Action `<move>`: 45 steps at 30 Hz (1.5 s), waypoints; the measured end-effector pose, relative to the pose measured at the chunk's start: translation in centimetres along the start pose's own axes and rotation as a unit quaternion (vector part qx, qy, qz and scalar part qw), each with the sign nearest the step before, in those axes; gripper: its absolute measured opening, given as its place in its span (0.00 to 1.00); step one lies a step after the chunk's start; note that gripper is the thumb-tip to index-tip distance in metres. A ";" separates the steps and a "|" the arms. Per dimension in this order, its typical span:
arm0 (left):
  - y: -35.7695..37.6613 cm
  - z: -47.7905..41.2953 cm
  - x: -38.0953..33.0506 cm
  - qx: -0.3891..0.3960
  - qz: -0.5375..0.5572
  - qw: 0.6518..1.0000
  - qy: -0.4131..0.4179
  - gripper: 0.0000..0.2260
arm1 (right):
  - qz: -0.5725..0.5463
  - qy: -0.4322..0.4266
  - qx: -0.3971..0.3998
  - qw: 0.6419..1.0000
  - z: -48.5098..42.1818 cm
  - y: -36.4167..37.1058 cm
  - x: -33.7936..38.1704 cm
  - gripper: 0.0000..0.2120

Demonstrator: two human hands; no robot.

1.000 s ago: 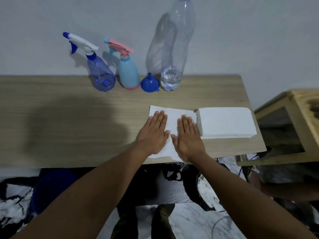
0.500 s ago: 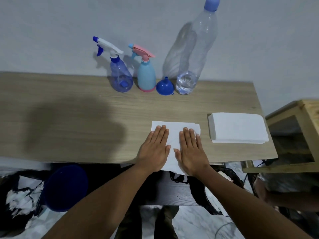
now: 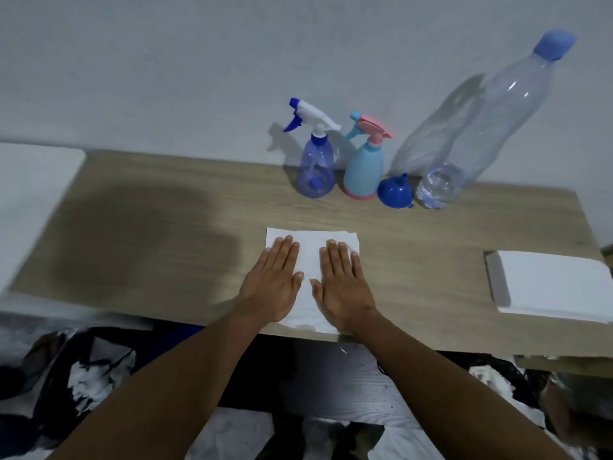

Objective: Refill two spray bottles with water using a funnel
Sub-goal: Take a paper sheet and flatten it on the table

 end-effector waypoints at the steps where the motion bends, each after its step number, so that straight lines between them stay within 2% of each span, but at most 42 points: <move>1: -0.5 -0.3 1.4 0.000 0.003 1.000 -0.006 0.29 | 0.003 -0.005 0.002 1.000 -1.2 -0.3 1.0 0.34; 13: -4.6 -1.7 13.0 -0.023 0.017 0.997 -0.068 0.29 | 0.026 -0.060 -0.004 0.998 -11.1 -2.8 9.4 0.35; 20: -4.8 2.1 14.4 -0.043 0.030 0.995 -0.081 0.31 | 0.016 -0.112 0.004 0.994 -9.3 -2.5 12.4 0.34; 22: -4.8 2.9 14.3 -0.039 0.044 0.995 -0.077 0.32 | -0.030 -0.119 0.004 0.992 -8.9 -3.5 12.5 0.35; 24: -5.4 3.3 14.5 -0.039 0.074 0.994 -0.068 0.33 | -0.130 -0.116 0.006 0.985 -8.7 -5.4 11.4 0.35; 26: -6.5 3.7 14.9 -0.051 0.112 0.991 -0.057 0.33 | -0.192 -0.112 -0.010 0.975 -8.2 -7.4 9.6 0.30; 28: -7.7 4.5 15.2 -0.074 0.114 0.990 -0.038 0.32 | -0.182 -0.115 -0.024 0.976 -7.5 -7.9 8.3 0.28; 31: -7.7 6.1 15.6 -0.072 0.101 0.992 -0.038 0.33 | -0.157 -0.137 0.006 0.978 -6.6 -6.4 8.4 0.30; 34: -6.9 7.4 15.9 -0.068 0.105 0.991 -0.047 0.30 | -0.128 -0.158 -0.001 0.979 -6.2 -5.4 9.3 0.31; 36: -7.3 7.9 15.7 -0.090 0.094 0.991 -0.038 0.26 | -0.112 -0.153 -0.020 0.982 -5.9 -5.3 9.6 0.26; 39: -8.2 8.4 14.9 -0.128 0.087 0.987 -0.036 0.15 | -0.081 -0.136 -0.064 0.985 -5.0 -5.8 10.0 0.19; 41: -8.4 8.8 14.6 -0.139 0.094 0.984 -0.057 0.08 | -0.069 -0.128 -0.068 0.987 -4.2 -6.1 10.2 0.20; 43: -8.5 9.2 14.4 -0.129 0.108 0.982 -0.091 0.06 | -0.103 -0.111 -0.034 0.988 -3.7 -5.8 9.8 0.20; 45: -9.0 9.5 13.9 -0.125 0.162 0.972 -0.118 0.09 | -0.207 -0.059 -0.008 0.976 -3.4 -6.2 8.3 0.17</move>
Point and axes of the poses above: each hand's wrist, its own z-axis away from the middle knuckle, its own y-axis out of the palm, x = y × z, the point moved 9 cm from there along -z, towards the middle knuckle, and after that the axes turned 15 degrees about z, right-handed, at the moved point
